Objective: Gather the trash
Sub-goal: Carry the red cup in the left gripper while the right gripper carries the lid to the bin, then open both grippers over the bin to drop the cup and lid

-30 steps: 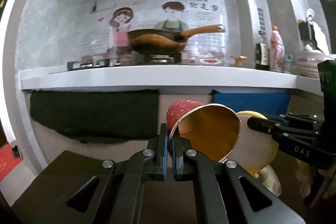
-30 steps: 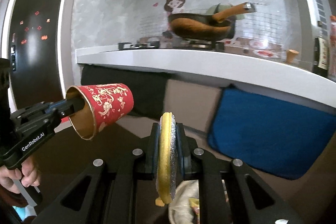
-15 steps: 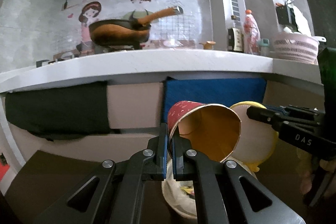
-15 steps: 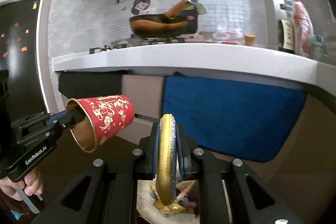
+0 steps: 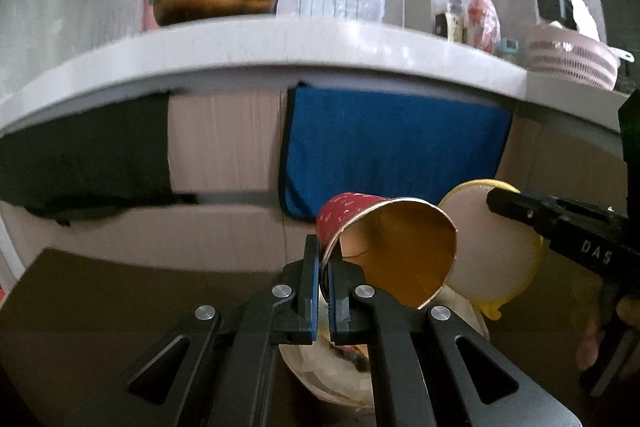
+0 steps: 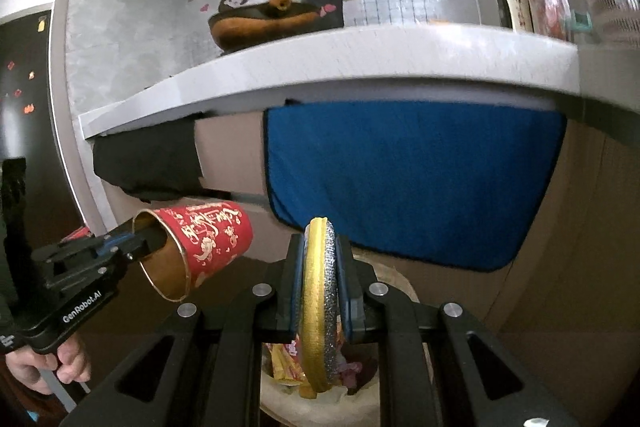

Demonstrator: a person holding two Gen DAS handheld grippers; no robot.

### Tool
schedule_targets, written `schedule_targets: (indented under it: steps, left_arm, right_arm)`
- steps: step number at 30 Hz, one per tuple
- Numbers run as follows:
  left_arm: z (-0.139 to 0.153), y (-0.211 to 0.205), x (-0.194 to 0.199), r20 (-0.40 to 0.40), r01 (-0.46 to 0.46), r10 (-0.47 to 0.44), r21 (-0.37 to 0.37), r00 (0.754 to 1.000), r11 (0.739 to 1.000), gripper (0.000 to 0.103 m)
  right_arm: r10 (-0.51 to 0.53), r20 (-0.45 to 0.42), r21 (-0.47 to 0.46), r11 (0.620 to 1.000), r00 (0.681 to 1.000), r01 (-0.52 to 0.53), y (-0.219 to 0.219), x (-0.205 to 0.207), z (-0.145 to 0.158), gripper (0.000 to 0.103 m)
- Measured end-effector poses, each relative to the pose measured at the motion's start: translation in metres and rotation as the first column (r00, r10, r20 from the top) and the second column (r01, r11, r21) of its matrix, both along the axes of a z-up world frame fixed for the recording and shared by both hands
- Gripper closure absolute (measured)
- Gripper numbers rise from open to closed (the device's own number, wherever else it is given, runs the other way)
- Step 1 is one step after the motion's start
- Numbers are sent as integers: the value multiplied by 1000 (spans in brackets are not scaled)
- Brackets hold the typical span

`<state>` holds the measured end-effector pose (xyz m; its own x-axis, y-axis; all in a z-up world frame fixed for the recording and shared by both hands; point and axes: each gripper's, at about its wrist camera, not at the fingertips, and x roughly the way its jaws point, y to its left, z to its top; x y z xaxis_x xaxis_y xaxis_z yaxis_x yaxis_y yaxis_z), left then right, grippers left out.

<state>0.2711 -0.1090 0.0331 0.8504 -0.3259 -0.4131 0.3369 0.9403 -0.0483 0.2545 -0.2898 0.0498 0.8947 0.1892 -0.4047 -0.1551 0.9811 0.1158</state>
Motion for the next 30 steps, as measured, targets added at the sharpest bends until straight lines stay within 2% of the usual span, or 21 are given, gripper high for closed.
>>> schedule_targets:
  steps: [6,14,26,29,30]
  left_arm:
    - [-25,0,17,-62,0,0,1,998,1000,100]
    - [-42,-2,36,-109,6,-7,-7,994,1000,100]
    - [-65,-6,61,-167,29,-40,-71,985,997,100]
    - [-66,-5,65,-166,31,-48,-101,985,994,95]
    - [-65,-4,65,-153,26,-43,-112,987,993,88]
  right_arm:
    - [-2,-48,25,1000,999,4,-4,17,-20,89]
    - [-9,-93,35,999,996,12,-6,33,-41,89]
    - [-55,-166,34,997,984,62,-14,56,-75,88]
    - [-66,-171,66,995,983,78,-17,57,-78,86]
    - [-70,-175,73,994,982,84,-18,57,-78,82]
